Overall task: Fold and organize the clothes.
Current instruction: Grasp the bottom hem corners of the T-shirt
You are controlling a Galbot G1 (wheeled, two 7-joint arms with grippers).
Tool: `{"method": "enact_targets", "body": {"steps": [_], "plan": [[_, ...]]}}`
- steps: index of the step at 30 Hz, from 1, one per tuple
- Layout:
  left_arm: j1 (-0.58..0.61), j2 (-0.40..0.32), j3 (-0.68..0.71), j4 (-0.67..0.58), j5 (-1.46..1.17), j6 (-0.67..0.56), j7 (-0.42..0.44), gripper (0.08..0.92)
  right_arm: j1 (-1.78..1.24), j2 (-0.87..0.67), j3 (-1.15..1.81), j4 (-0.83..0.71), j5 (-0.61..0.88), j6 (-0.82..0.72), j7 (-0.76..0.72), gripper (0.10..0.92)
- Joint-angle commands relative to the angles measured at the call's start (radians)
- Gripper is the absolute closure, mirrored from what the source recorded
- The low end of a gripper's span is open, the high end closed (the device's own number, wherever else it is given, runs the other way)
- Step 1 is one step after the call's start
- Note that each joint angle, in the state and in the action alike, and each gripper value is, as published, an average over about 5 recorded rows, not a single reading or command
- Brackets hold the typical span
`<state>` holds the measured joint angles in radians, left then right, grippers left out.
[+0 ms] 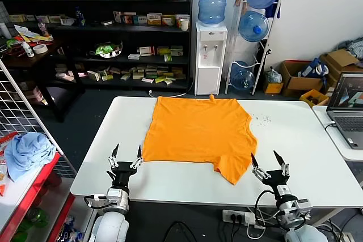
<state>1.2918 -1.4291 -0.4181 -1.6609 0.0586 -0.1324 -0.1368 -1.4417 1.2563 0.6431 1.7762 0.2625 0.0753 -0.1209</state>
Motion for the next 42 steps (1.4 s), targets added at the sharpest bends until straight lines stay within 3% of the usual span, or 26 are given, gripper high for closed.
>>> {"method": "enact_targets", "body": {"steps": [1, 12, 42], "plan": [[-0.012, 0.023, 0.049, 0.002, 0.017, 0.109, 0.008, 0.177, 0.001, -0.005, 0.000, 0.001, -0.004, -0.165, 0.020, 0.203], [-0.086, 0.068, 0.117, 0.064, -0.079, 0.248, -0.006, 0.177, 0.053, -0.005, -0.044, -0.068, 0.023, -0.263, 0.033, 0.203], [-0.144, 0.077, 0.127, 0.121, -0.155, 0.307, -0.027, 0.199, 0.201, 0.058, -0.161, -0.164, 0.007, -0.368, 0.090, 0.204]]}}
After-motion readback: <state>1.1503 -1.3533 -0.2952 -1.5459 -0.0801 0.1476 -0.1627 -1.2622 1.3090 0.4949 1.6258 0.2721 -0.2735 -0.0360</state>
